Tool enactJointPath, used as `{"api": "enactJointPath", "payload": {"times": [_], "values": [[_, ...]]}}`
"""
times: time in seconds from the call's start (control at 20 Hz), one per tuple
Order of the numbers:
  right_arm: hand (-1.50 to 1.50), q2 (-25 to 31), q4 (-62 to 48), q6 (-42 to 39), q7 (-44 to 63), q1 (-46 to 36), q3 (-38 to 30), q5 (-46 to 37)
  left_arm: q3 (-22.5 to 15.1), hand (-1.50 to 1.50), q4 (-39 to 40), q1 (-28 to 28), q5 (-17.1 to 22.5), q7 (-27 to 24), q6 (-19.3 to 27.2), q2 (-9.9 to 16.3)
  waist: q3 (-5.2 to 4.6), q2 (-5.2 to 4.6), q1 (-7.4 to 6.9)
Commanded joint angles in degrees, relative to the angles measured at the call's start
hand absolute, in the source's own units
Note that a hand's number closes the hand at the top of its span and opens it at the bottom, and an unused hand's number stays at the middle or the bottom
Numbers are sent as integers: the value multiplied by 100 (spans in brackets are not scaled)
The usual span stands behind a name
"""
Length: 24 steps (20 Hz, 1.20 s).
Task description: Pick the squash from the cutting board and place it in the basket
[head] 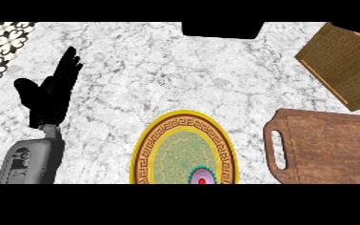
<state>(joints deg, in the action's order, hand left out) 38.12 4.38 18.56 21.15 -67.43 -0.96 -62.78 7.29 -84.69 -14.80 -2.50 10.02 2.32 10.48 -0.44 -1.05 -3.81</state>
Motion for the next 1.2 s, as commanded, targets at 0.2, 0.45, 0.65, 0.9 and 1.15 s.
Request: {"api": "enactJointPath", "payload": {"times": [0.2,0.45,0.65,0.9,1.15], "values": [[150,79,-193,-216,-269,362,-79,76,-58,0,-7,37,-18,-48,-52,-12,69,-78,-43],[150,46,-162,-585,-189,199,-115,131,16,0,226,-222,-1,70,-66,61,64,-70,1],[150,-191,-149,-429,9,394,-201,233,30,0,171,12,29,-160,-21,-50,60,-48,30],[150,-131,-273,-797,378,353,-240,287,-34,0,259,-64,-65,-221,37,-98,59,-59,5],[-150,-72,-173,-577,634,496,-366,430,-60,0,138,-81,-96,7,51,-63,68,-77,-26]]}}
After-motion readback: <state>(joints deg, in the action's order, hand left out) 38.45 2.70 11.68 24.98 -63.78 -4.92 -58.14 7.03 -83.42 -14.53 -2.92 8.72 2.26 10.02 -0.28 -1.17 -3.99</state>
